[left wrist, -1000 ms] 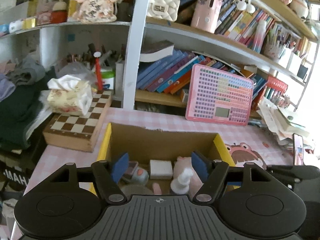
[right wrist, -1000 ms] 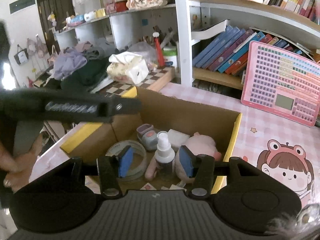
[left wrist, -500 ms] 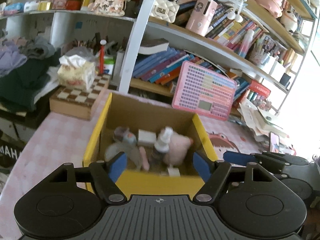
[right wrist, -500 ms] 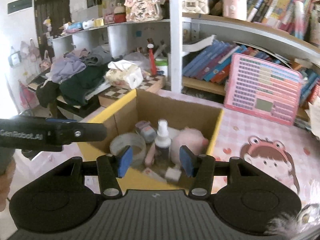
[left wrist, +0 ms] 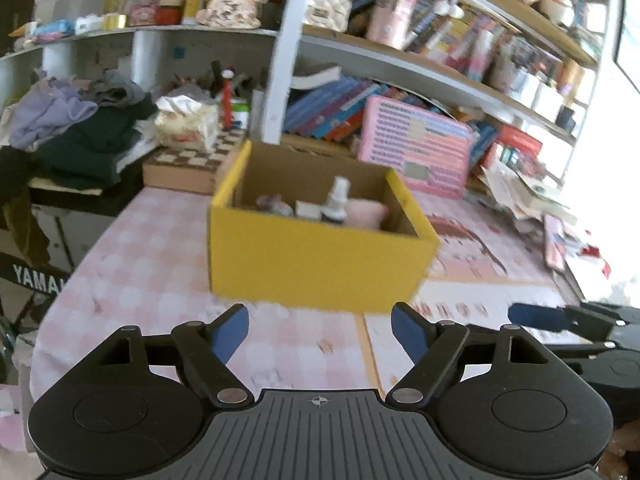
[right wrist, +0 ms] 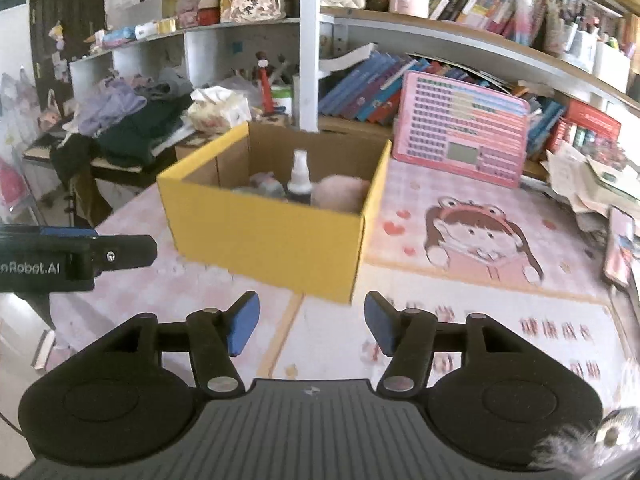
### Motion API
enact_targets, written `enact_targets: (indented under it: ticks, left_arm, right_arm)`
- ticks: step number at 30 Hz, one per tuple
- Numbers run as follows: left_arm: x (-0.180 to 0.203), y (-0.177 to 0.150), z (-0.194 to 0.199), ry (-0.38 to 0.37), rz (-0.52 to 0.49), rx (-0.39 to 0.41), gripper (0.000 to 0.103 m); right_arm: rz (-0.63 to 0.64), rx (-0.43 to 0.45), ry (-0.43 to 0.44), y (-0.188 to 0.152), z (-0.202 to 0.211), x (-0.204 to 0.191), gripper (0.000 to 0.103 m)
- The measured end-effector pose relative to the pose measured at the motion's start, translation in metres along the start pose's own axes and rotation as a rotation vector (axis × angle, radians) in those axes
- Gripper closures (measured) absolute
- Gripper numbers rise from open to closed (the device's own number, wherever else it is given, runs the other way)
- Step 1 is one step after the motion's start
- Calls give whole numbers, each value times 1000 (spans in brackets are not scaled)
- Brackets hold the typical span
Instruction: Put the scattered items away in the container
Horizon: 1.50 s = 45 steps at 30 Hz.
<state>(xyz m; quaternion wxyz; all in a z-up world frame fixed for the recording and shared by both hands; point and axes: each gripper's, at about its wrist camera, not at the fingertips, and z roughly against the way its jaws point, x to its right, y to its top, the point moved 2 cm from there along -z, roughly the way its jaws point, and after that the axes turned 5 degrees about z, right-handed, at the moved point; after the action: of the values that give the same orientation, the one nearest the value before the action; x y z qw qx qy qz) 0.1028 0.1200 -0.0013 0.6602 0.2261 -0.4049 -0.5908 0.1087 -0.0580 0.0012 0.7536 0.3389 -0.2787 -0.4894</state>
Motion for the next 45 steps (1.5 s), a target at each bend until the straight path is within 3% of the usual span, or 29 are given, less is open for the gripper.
enact_targets:
  ticks: [10, 26, 29, 33, 37, 45]
  left_arm:
    - [20, -32, 20, -45, -59, -57, 22]
    - [36, -50, 16, -12, -136, -88, 21]
    - [37, -50, 17, 1, -143, -87, 15]
    - [38, -51, 19, 20, -154, -93, 15]
    - [39, -52, 19, 34, -166, -103, 9]
    - [37, -56, 17, 54, -174, -128, 1]
  right_arm:
    - [-41, -38, -91, -38, 35, -4, 46]
    - [-119, -61, -176, -57, 46, 11, 38]
    - [-137, -71, -179, -58, 46, 15, 34]
    - [-157, -81, -172, -59, 46, 16, 32]
    - [-152, -78, -180, -58, 48, 13, 22]
    - [-150, -92, -187, -62, 48, 9, 16]
